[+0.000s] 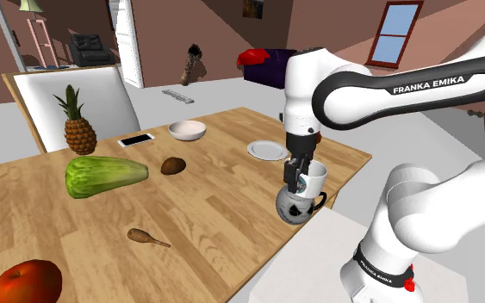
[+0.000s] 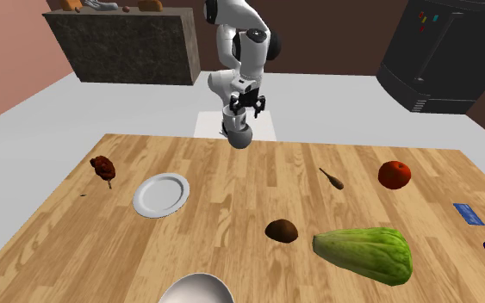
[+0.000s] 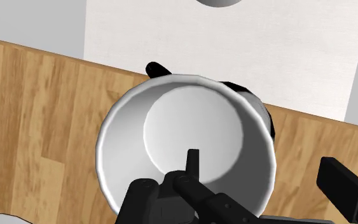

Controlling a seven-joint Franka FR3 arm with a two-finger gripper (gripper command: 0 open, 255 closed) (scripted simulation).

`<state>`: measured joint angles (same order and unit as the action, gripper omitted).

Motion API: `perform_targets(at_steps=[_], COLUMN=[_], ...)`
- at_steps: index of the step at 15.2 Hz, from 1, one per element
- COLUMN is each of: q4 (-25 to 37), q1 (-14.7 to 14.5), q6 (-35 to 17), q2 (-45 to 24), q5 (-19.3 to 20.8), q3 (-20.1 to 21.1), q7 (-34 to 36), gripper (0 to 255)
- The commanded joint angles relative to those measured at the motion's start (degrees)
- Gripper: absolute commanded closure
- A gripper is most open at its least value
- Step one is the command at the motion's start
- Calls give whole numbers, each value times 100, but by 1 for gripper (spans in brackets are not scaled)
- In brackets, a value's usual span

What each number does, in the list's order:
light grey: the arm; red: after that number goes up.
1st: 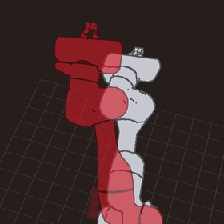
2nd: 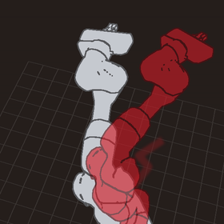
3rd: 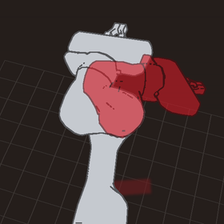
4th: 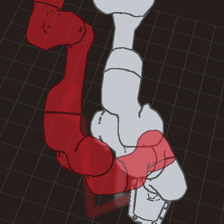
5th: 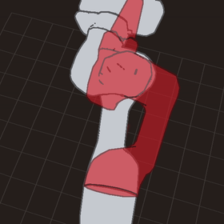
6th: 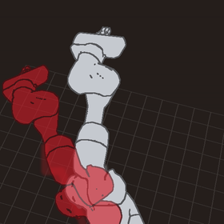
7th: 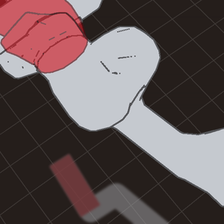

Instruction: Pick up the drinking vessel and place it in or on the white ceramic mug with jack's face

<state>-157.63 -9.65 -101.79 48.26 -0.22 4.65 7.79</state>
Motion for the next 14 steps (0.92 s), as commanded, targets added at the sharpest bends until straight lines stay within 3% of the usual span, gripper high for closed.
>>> perform_targets(at_steps=[1, 6, 14], q4=[-2, 761, 761], q1=[0, 5, 5], q6=[0, 690, 690], q2=[-1, -74, -74], q5=[0, 4, 4], q3=[0, 0, 0], q7=[0, 3, 3], gripper=[0, 0, 0])
